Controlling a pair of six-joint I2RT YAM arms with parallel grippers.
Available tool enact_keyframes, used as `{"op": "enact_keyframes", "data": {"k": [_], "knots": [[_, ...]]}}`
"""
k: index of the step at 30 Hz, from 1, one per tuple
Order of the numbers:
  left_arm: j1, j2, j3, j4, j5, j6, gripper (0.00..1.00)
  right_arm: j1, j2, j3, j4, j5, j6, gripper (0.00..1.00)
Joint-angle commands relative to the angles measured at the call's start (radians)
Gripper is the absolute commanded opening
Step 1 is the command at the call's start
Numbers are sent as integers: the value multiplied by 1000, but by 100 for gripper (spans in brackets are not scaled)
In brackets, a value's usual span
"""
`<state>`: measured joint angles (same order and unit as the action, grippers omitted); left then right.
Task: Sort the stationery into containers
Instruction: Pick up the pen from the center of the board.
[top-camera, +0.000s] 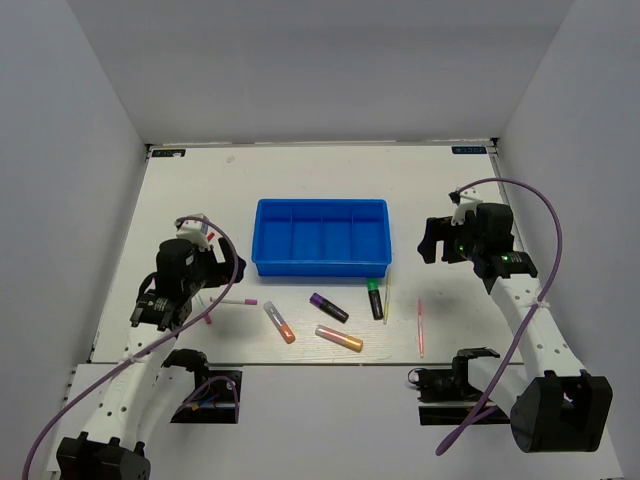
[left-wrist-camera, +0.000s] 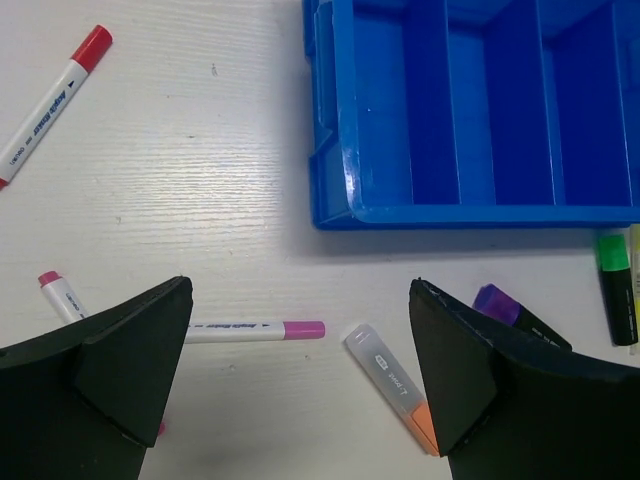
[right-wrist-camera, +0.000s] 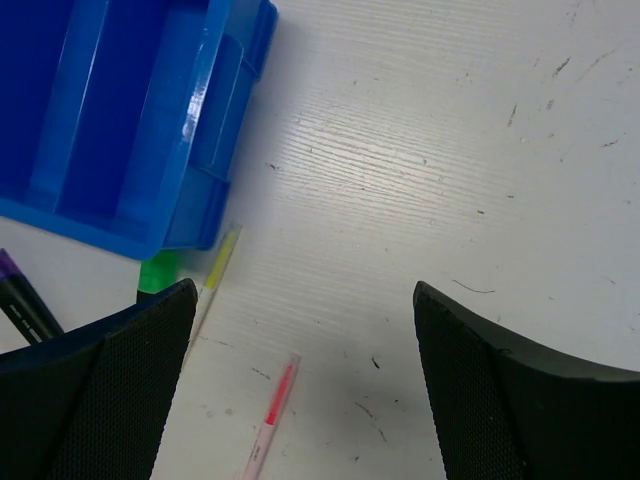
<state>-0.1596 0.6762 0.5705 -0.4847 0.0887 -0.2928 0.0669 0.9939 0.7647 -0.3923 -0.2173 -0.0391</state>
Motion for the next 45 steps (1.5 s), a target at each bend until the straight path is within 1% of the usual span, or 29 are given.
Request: {"op": "enact_keyframes", "data": {"k": [1, 11, 13, 14, 15, 16, 17, 18, 19, 20, 21, 22, 23, 24, 25, 26, 27, 28, 29, 30, 31, 32, 33, 34, 36, 38, 39, 40, 45], "knots": [[-4, -3, 3, 15, 37, 9, 100, -1, 2, 19, 12, -31, 27, 90], [-8, 28, 5, 17, 42, 6, 100, -4, 2, -1, 18, -54, -1, 90], [-5, 48, 6, 17, 43, 10, 100, -2, 0, 4, 0, -85, -57, 88], [-8, 65, 9, 21, 43, 14, 100, 2, -1, 8, -23, -149, -89, 81], [-9, 75, 11, 24, 42, 23, 95, 2, 2, 25, -39, -177, -90, 63], [-11, 106, 20, 20, 43, 33, 88, 1, 5, 39, -63, -220, -134, 7], [-11, 138, 49, 14, 43, 43, 65, 4, 23, 74, -132, -237, -143, 0], [-12, 155, 61, 3, 45, 47, 49, 4, 31, 115, -154, -241, -136, 0], [-9, 192, 74, -14, 42, 52, 33, 2, 38, 136, -170, -255, -134, 7], [-14, 230, 121, -32, 36, 61, 17, 1, 54, 183, -210, -258, -133, 36], [-9, 265, 135, -44, 17, 64, 15, 2, 57, 191, -214, -260, -128, 63], [-11, 281, 169, -60, 11, 66, 17, 2, 55, 197, -211, -260, -122, 81], [-12, 316, 196, -80, -6, 78, 52, 2, 55, 187, -195, -261, -107, 82], [-11, 347, 207, -87, -16, 81, 66, 2, 48, 177, -186, -266, -99, 82], [-11, 362, 232, -89, -42, 98, 69, 2, 42, 165, -154, -267, -79, 79], [-11, 399, 252, -104, -56, 127, 73, 1, 32, 110, -119, -271, -74, 71], [-12, 464, 273, -107, -73, 150, 73, 1, 26, 91, -90, -280, -76, 65], [-11, 485, 284, -117, -111, 162, 70, 1, 22, 70, -88, -277, -100, 59], [-11, 544, 299, -127, -128, 179, 69, 1, 14, 64, -86, -268, -104, 44], [-12, 606, 351, -133, -142, 205, 66, 1, 6, 58, -91, -261, -108, 37], [-12, 632, 368, -152, -199, 213, 64, -1, 5, 51, -88, -258, -114, 32], [-12, 658, 383, -166, -214, 218, 62, 1, 3, 47, -85, -273, -113, 28], [-14, 736, 435, -182, -239, 233, 57, 2, -1, 41, -83, -286, -119, 28], [-14, 756, 448, -184, -268, 239, 55, 4, 2, 41, -83, -312, -120, 28], [-12, 815, 480, -177, -305, 268, 53, 1, -1, 42, -95, -315, -125, 47], [-2, 845, 491, -160, -334, 285, 53, 1, -6, 44, -103, -318, -140, 62], [3, 853, 505, -161, -337, 285, 61, 4, -8, 47, -109, -318, -140, 64], [14, 879, 517, -161, -340, 284, 64, 2, -11, 47, -115, -329, -142, 64], [65, 934, 548, -134, -328, 279, 74, 2, -9, 54, -135, -379, -145, 66]]}}
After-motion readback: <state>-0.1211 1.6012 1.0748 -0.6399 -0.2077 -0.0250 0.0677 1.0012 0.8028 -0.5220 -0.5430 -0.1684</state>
